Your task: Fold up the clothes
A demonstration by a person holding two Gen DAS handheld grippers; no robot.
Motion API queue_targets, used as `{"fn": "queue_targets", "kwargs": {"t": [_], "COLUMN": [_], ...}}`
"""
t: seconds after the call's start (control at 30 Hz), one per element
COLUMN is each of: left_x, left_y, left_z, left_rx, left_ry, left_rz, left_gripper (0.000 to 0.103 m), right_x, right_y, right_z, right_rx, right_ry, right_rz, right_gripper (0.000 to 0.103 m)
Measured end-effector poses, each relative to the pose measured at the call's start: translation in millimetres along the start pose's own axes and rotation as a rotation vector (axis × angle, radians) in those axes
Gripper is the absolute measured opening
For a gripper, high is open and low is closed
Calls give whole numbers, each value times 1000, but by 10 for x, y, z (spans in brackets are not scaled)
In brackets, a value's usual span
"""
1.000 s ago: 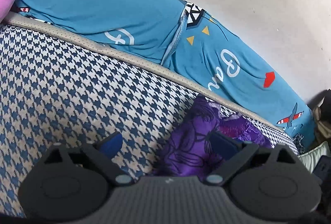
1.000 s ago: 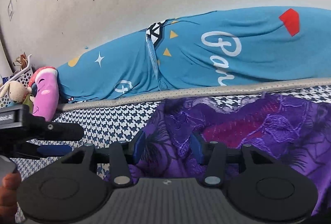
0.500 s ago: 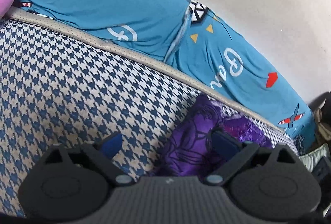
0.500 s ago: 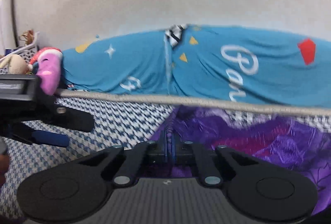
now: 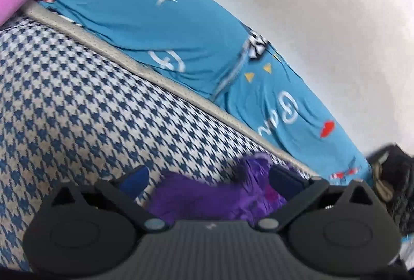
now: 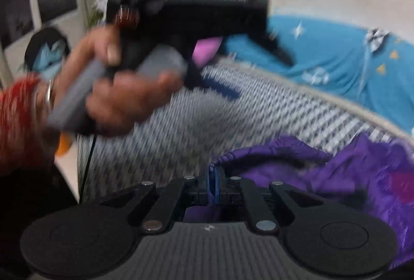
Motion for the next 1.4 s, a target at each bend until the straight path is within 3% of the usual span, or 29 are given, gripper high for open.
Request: {"fn": "queue_targets", "kwargs": {"t": [0.17, 0.2, 0.3, 0.7, 0.97, 1.07, 1.2, 1.4], "left_x": [60, 68, 75, 180, 223, 359, 583, 921], "left_y": [-79, -104, -196, -560, -680, -623, -540, -743], "left_z": [24, 18, -28, -229, -301, -183, 33, 116], "left_rx": [-52, -65, -116, -267, -339, -297, -219, -185], "left_ry": [12, 13, 15, 22, 44, -5, -78, -95], "left_rz": [-74, -87, -108, -120, -138, -187, -279, -536], "left_gripper": [103, 103, 103, 103, 103, 103, 103, 103], "right_x": [40, 53, 101, 302, 487, 506, 562, 872], "right_y": [-99, -96, -99, -114, -117, -144, -201, -282], "right_z": [96, 138, 226, 422, 755, 951, 1091, 1198], "right_rx": [-20, -10, 4, 21, 31, 75, 94, 102], "right_ry": [33, 29, -10, -107, -338, -384, -425, -493], "right_rz": [-28, -35, -38, -38, -44, -102, -167, -329], "right_gripper": [27, 33, 39, 40, 41, 50, 51, 51]}}
Point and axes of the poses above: each gripper's, at about its wrist camera, not at the fingertips, and z roughly against the way its jaws point, x to its right, y to its top, the point moved 10 cm from there along -z, roughly the way its jaws point, and after that the axes turned 7 degrees about -y, right-handed, at the moved point
